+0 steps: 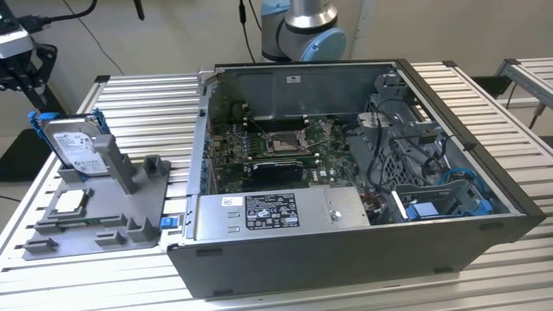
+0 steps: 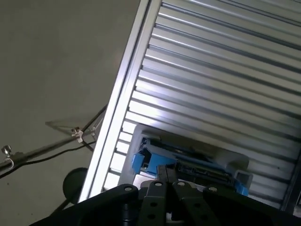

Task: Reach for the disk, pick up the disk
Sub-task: 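Pick up the disk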

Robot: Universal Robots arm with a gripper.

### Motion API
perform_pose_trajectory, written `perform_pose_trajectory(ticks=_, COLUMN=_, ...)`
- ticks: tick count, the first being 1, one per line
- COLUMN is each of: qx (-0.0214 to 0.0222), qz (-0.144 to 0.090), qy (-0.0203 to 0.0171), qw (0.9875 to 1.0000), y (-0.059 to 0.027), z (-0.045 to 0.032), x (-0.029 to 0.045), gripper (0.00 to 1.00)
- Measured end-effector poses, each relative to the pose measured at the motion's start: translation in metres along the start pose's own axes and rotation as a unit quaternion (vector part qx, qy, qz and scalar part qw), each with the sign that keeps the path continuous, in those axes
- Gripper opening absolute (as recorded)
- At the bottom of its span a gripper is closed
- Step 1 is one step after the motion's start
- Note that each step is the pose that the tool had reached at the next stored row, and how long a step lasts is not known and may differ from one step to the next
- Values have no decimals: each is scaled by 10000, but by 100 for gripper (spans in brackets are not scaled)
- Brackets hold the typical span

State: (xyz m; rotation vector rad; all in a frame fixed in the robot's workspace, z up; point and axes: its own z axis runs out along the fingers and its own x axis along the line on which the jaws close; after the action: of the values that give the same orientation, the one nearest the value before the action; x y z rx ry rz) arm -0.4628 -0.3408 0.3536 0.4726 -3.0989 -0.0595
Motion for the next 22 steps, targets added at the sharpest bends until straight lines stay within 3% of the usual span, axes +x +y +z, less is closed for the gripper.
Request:
perform_pose_trajectory(ticks=6, qx=0, qz=-279, qy=11, qw=9996, y=0, z=0, x=0, gripper=0)
perform_pose_trajectory(ticks=13, qx=0, qz=-583, qy=23, qw=9983, y=0, z=0, x=0, gripper=0)
perform_pose_trajectory(ticks=22, qx=1, qz=-1124, qy=43, qw=9937, y=0, z=0, x=0, gripper=0)
